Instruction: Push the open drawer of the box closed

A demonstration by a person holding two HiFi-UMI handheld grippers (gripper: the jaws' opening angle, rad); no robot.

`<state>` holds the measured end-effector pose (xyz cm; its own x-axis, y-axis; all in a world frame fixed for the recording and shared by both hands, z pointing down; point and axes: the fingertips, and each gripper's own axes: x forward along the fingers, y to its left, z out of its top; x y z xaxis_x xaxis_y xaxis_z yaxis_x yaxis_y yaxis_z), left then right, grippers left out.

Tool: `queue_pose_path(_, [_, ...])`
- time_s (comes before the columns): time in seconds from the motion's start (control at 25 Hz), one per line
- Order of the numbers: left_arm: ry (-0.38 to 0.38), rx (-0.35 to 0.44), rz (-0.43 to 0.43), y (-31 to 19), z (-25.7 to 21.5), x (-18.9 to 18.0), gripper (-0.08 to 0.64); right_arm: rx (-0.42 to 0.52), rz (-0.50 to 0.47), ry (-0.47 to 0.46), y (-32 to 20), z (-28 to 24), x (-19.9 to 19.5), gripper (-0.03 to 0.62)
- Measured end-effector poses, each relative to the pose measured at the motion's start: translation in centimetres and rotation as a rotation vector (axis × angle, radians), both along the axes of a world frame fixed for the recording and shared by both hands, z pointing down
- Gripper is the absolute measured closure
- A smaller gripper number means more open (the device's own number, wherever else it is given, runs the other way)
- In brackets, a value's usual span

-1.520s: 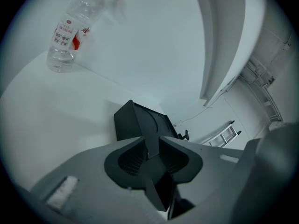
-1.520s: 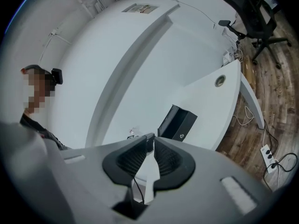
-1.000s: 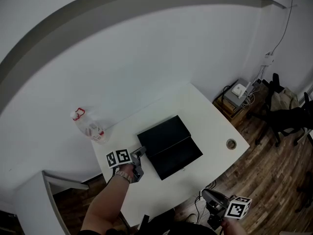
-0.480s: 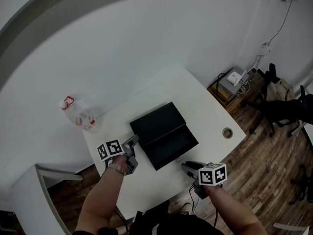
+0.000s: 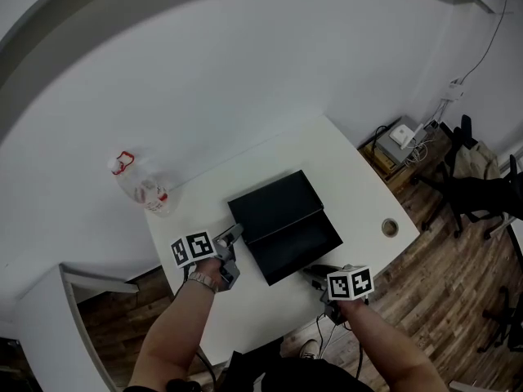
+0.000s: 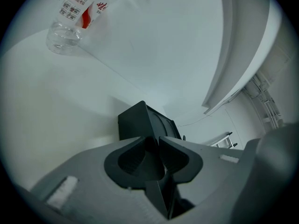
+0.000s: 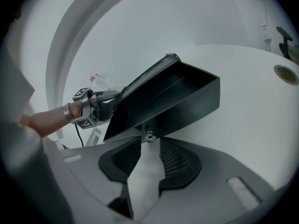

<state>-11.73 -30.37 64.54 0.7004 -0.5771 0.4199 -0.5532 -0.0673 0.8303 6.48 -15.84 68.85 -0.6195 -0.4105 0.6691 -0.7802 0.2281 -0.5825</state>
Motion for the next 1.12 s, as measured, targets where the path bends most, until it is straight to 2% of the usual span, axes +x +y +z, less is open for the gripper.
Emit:
queue_pose_path(0.2, [0.004, 0.001, 0.008, 0.0, 0.1, 0.0, 0.459, -0.007, -0.010, -0.010, -0.3, 0.3, -0.3, 0.517])
queue_pose_path(0.68, [0.031, 0.004, -0.003, 0.0, 0.1, 0.0, 0.459, 0.024, 0.016, -0.036, -1.3, -1.1, -1.1, 0.520])
queue_pose_path(1.12, [0.060, -0.001, -0.009, 0.1, 0.0, 0.1, 0.459, 0.022, 0.013, -0.020, -3.6, -1.1, -1.9, 0.520])
